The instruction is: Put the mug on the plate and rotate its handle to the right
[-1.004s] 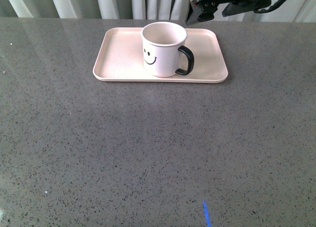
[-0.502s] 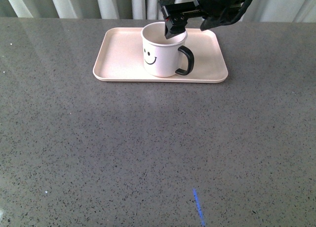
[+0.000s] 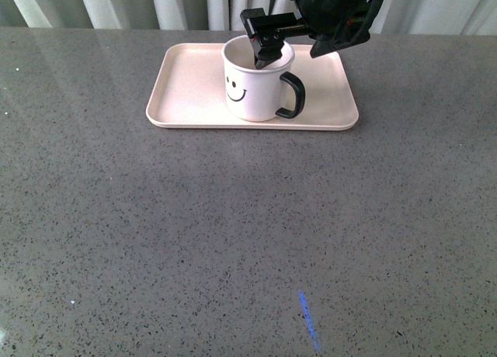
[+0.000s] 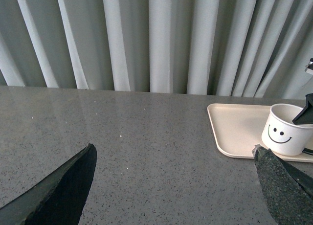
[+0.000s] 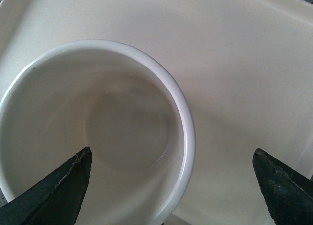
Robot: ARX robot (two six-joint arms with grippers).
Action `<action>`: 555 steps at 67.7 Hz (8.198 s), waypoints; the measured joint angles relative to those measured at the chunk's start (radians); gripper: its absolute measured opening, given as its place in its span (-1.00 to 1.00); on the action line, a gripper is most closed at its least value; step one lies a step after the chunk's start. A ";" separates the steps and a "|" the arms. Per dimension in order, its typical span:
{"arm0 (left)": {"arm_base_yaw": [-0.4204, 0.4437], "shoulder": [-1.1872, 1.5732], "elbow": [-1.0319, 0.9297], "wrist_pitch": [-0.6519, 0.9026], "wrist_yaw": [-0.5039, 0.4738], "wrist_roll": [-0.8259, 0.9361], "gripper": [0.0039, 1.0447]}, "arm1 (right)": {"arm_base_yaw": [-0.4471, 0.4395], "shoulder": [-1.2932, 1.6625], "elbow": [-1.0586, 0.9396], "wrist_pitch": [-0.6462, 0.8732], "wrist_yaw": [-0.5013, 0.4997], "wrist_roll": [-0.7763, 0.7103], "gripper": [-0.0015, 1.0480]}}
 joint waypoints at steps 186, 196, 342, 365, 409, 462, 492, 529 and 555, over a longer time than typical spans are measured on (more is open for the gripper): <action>0.000 0.000 0.000 0.000 0.000 0.000 0.83 | -0.087 0.432 0.900 -0.579 -0.212 -0.512 -0.97; 0.000 0.000 0.000 0.000 0.000 0.000 0.83 | -0.084 0.407 0.824 -0.546 -0.217 -0.515 -0.97; 0.000 0.000 0.000 0.000 0.000 0.000 0.83 | -0.139 -0.674 -1.117 1.411 0.159 0.089 -0.76; 0.000 0.000 0.000 0.000 0.000 0.000 0.83 | -0.191 -0.941 -1.530 1.505 0.086 0.096 -0.97; 0.000 0.000 0.000 0.000 0.000 0.000 0.83 | -0.215 -1.466 -1.880 1.316 0.078 0.096 -0.97; 0.000 0.000 0.000 0.000 0.000 0.000 0.83 | -0.215 -2.018 -1.898 0.819 0.078 0.096 -0.97; 0.000 0.000 0.000 0.000 0.000 0.000 0.83 | -0.215 -2.170 -1.898 0.668 0.078 0.096 -0.97; 0.000 0.000 0.000 0.000 0.000 0.000 0.83 | -0.215 -2.358 -1.898 0.475 0.078 0.096 -0.37; 0.000 0.000 0.000 0.000 0.000 0.000 0.83 | -0.215 -2.358 -1.898 0.475 0.078 0.097 0.84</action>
